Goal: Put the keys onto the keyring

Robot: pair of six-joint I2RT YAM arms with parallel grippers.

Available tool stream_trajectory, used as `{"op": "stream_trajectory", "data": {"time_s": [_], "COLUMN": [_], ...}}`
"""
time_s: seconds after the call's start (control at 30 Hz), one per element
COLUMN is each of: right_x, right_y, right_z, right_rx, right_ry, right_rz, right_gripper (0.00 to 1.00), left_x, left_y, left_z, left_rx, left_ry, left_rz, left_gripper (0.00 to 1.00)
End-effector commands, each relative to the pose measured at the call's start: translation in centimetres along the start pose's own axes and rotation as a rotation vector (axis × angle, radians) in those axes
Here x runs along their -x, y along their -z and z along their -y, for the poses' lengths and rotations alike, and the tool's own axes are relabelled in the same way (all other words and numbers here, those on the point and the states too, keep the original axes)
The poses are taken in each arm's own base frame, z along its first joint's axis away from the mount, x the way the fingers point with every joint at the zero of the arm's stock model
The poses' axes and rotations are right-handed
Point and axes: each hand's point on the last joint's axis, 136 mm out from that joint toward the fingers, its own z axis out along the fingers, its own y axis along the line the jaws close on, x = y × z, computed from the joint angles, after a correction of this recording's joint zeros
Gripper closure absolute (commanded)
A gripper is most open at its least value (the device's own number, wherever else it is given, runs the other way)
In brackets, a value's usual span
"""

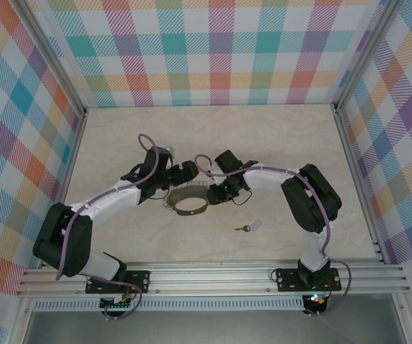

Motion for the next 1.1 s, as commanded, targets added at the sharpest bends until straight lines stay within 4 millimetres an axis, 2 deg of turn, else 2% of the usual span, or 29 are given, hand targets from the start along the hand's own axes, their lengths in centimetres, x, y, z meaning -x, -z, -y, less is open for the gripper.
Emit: {"op": "stream_trajectory", "data": {"time_s": [0.0, 0.17, 0.3, 0.47, 0.63, 0.9, 1.07], "right_x": [-0.2, -0.3, -0.3, 0.5, 2.8, 6.7, 8.4], "right_y": [0.8, 0.8, 0.9, 2.3, 6.2, 13.5, 18.3], "right_z": [-0.7, -0.7, -0.7, -1.2, -2.6, -5.0, -6.4], "right_rx": [0.007, 0.011, 0.010, 0.002, 0.024, 0.066, 0.126], "right_ry": [0.015, 0.015, 0.019, 0.049, 0.127, 0.253, 0.307], "right_rz": [0.007, 0.005, 0.007, 0.049, 0.176, 0.458, 0.607], "right_gripper": [0.79, 0.85, 1.00, 1.00, 1.00, 1.00, 1.00], "left_x": [0.1, 0.1, 0.1, 0.5, 1.1, 2.7, 4.1], "left_y": [0.4, 0.4, 0.4, 1.1, 2.5, 5.4, 6.7], "left_z": [0.3, 0.3, 0.4, 0.9, 2.4, 6.0, 8.5], "left_rx": [-0.022, -0.022, -0.025, -0.032, -0.055, -0.136, -0.222], "left_ry": [0.012, 0.011, 0.011, 0.002, -0.032, -0.138, -0.189], "left_rz": [0.009, 0.008, 0.009, 0.016, 0.003, -0.014, -0.006], "left_gripper": [0.09, 0.09, 0.08, 0.08, 0.08, 0.07, 0.13]}}
